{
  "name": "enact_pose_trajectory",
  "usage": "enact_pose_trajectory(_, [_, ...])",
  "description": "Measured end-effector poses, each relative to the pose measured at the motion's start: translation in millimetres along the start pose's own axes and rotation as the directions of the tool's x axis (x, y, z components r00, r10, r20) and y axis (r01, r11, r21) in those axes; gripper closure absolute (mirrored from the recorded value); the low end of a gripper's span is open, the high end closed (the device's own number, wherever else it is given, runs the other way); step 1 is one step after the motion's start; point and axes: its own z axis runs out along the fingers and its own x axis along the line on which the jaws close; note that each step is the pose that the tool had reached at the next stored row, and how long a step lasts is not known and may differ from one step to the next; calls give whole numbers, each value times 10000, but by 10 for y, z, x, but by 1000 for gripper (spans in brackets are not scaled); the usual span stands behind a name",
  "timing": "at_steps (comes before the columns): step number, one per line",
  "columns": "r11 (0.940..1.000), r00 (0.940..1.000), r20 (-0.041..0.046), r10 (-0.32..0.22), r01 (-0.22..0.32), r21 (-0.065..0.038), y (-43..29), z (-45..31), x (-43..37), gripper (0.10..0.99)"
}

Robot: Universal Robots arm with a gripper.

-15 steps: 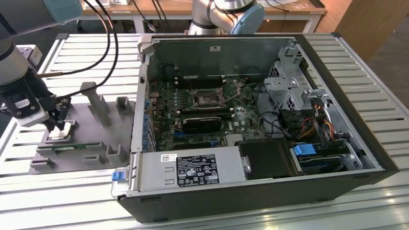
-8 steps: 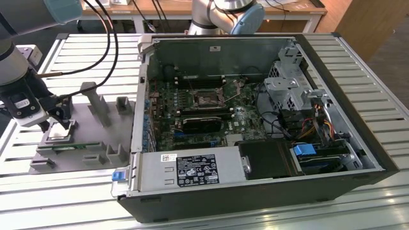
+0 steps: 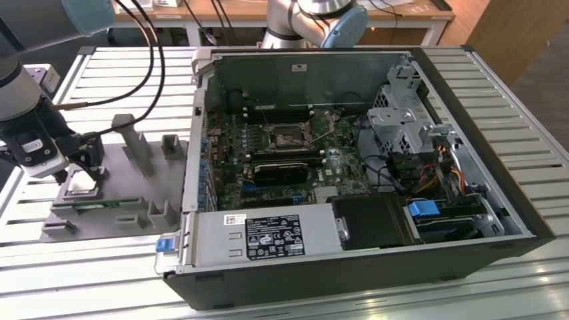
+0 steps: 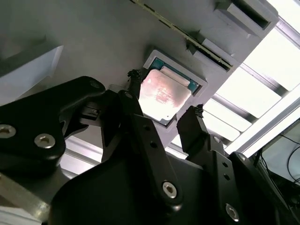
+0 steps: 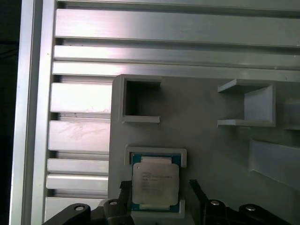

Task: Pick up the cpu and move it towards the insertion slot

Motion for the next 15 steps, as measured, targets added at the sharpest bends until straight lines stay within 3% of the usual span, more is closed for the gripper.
enact_pose_trajectory(6, [10000, 10000, 5, -1, 1, -8, -3, 96, 12, 498])
enact_pose_trajectory(15, [10000, 10000, 4, -6, 6, -9, 0, 162, 13, 498])
